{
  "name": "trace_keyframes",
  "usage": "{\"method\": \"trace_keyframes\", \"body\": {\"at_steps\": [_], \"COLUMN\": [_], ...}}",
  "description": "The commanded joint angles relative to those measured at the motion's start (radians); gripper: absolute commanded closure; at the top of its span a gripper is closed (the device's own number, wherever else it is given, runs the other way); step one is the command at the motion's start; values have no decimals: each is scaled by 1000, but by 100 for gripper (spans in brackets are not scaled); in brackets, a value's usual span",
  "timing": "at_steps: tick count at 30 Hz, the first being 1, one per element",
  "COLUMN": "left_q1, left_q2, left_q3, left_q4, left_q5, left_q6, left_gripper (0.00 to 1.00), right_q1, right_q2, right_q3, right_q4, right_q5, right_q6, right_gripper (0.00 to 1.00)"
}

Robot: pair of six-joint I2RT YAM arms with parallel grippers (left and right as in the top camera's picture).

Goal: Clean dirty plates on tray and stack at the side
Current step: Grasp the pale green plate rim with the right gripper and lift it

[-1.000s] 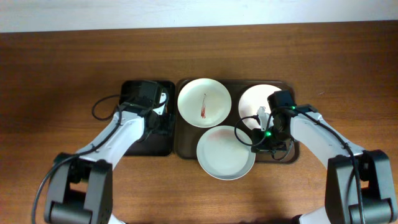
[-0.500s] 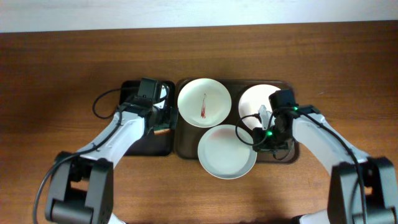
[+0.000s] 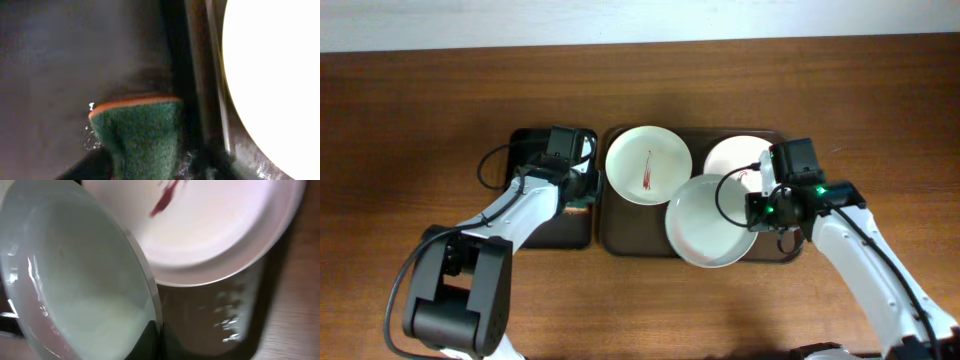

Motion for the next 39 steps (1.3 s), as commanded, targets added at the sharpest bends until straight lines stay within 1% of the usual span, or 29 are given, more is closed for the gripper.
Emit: {"method": "trace_keyframes", "body": {"at_steps": [1,2,4,5,6,7,8,9,13,16,20,21,25,28,29,30,32,33,34,36,39], "left_q1": [8,8,8,8,8,8,8,8,8,8,8,8,8,8,8,8,8,8,8,8,8], "left_q2": [13,13,12,10,6,2,-4,-14,-69,-123,-154,-154,-154,-154,-154,-154,-154,-154,-154,-153,-152], "left_q3": [-11,-11,-10,-7,-6,-5,-5,-6,-6,-6,-6,-6,-6,-8,-10,-12,-18,-20,-22,-27,-28], "left_q4": [17,19,16,6,-5,-16,-30,-51,-98,-129,-181,-196,-278,-323,-334,-337,-341,-341,-341,-340,-341], "left_q5": [-17,-17,-16,-16,-16,-16,-16,-16,-16,-16,-15,-15,-15,-15,-15,-14,8,29,48,84,101], "left_q6": [0,0,0,0,0,0,0,0,0,0,-1,-1,-1,-1,-1,-1,-1,-1,-1,-1,-23], "left_gripper": [91,99,100,96,76,46,33,28,27,26,23,23,41,50,55,59,73,78,79,79,77], "right_q1": [8,13,29,45,58,75,95,120,211,254,261,261,261,261,261,261,261,261,261,261,261], "right_q2": [-54,-61,-67,-68,-68,-68,-68,-68,-72,-76,-78,-78,-78,-78,-78,-78,-78,-78,-78,-78,-82], "right_q3": [15,15,15,16,16,16,16,16,20,32,65,73,101,105,105,105,105,105,105,105,105], "right_q4": [29,39,50,53,54,55,56,56,62,65,66,65,65,65,65,65,66,66,65,65,66], "right_q5": [113,130,166,184,195,211,234,283,447,505,554,561,615,619,616,615,616,616,616,616,596], "right_q6": [0,0,0,0,-7,-13,-18,-19,-19,-18,5,5,4,5,5,5,5,5,5,5,5], "right_gripper": [96,96,96,96,96,96,96,96,96,96,96,96,96,96,96,96,96,96,96,96,96]}}
